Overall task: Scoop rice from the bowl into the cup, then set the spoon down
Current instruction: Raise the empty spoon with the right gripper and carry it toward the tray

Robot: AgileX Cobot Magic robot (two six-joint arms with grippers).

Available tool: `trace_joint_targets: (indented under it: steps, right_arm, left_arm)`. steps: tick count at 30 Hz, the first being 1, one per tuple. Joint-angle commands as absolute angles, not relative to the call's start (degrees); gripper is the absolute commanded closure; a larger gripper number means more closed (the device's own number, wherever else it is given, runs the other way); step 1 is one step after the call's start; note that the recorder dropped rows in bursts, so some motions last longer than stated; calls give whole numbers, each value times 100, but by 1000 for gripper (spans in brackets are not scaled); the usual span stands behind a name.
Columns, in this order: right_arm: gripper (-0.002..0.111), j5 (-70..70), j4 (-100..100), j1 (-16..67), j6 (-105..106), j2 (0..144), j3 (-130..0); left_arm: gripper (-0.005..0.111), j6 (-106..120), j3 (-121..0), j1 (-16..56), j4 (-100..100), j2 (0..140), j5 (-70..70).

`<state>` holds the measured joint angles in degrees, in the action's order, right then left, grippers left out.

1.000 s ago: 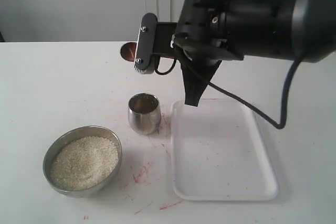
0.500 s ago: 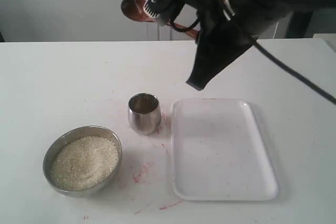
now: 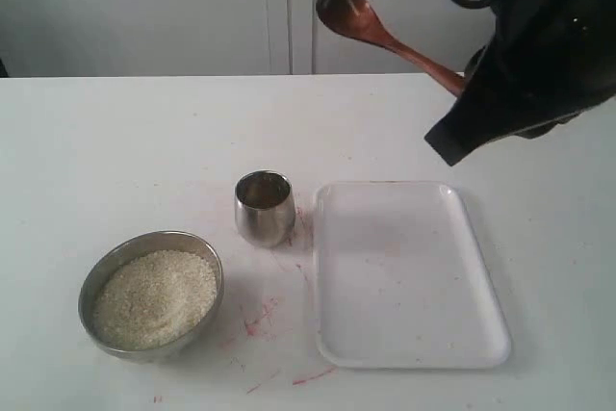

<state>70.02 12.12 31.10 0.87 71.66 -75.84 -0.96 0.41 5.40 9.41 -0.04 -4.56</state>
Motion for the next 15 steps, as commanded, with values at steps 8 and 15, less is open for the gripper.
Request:
trace_joint_targets:
  steps: [8, 15]
  right_arm:
    - [108, 6996, 956, 2637, 138, 8102, -7582]
    - [108, 6996, 946, 2400, 138, 8582, -7582]
  left_arm:
    - [92, -106, 0, 531, 978, 0, -438]
    - [92, -106, 0, 531, 978, 0, -438]
